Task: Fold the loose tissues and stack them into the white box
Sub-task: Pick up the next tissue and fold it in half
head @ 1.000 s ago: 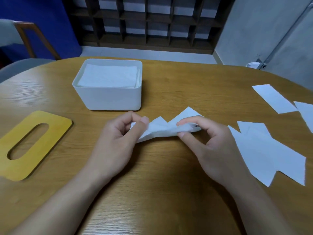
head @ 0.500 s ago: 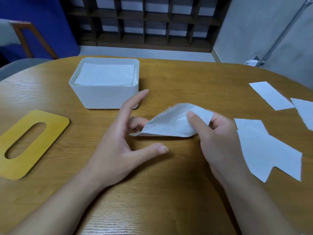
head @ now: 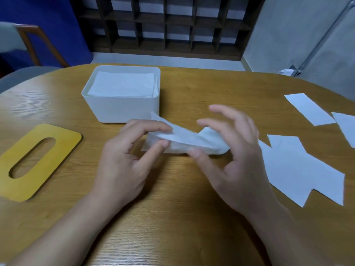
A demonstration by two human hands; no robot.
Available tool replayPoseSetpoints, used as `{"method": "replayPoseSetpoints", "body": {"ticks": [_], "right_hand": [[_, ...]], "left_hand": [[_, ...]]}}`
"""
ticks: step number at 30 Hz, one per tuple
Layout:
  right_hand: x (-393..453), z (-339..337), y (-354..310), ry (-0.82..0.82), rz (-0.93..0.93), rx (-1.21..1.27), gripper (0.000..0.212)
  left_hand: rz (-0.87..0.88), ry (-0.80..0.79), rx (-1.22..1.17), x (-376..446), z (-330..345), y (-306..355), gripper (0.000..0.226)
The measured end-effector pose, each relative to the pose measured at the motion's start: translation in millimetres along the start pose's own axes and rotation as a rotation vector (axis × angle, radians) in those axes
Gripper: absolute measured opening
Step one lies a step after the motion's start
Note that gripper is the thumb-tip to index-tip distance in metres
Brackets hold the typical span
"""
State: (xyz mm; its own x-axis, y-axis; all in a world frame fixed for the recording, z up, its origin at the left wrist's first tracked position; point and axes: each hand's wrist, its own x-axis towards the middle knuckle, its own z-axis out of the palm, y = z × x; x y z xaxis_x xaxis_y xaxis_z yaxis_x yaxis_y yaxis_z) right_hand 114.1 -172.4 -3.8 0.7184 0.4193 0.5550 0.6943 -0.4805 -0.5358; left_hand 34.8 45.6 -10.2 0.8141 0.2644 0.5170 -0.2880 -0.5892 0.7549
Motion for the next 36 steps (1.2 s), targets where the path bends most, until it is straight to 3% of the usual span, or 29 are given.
{"method": "replayPoseSetpoints", "body": {"ticks": [3, 7, 13, 18, 21, 23, 27, 30, 33, 36], "right_hand": [[-2, 10, 4, -0.054, -0.046, -0.029, 0.031], [-2, 8, 7, 0.010, -0.012, 0.099, 0.002], [-2, 3, -2, -0.035, 0.323, 0.510, 0.015], [-1, 5, 3, -0.036, 0.362, 0.598, 0.020], [-4, 3, 2, -0.156, 0.336, 0.615, 0.029], [-5, 2, 0, -0.221, 0.349, 0.589, 0.025], [-4, 5, 0, -0.166, 0.437, 0.685, 0.013], [-6, 11, 11, -0.212, 0.406, 0.384, 0.018], [-9, 17, 22, -0.219, 0.275, -0.060, 0.023], [-6, 14, 27, -0.220, 0.313, -0.040, 0.016]], "left_hand": [[0.001, 0.019, -0.023, -1, -3, 2, 0.019], [-0.023, 0.063, -0.060, 0, -5, -1, 0.016], [-0.139, 0.051, -0.066, 6, -7, -13, 0.009], [-0.113, -0.009, -0.071, 3, -2, -12, 0.012], [-0.122, 0.012, -0.118, 0, 0, -5, 0.011], [-0.155, 0.055, -0.204, 0, -1, 2, 0.009], [-0.318, 0.054, -0.311, 3, -3, -1, 0.011], [-0.377, -0.042, -0.044, 3, -7, -22, 0.008], [-0.264, -0.125, 0.359, -1, -7, -35, 0.009], [-0.108, -0.153, 0.519, -4, -4, -40, 0.014]]}}
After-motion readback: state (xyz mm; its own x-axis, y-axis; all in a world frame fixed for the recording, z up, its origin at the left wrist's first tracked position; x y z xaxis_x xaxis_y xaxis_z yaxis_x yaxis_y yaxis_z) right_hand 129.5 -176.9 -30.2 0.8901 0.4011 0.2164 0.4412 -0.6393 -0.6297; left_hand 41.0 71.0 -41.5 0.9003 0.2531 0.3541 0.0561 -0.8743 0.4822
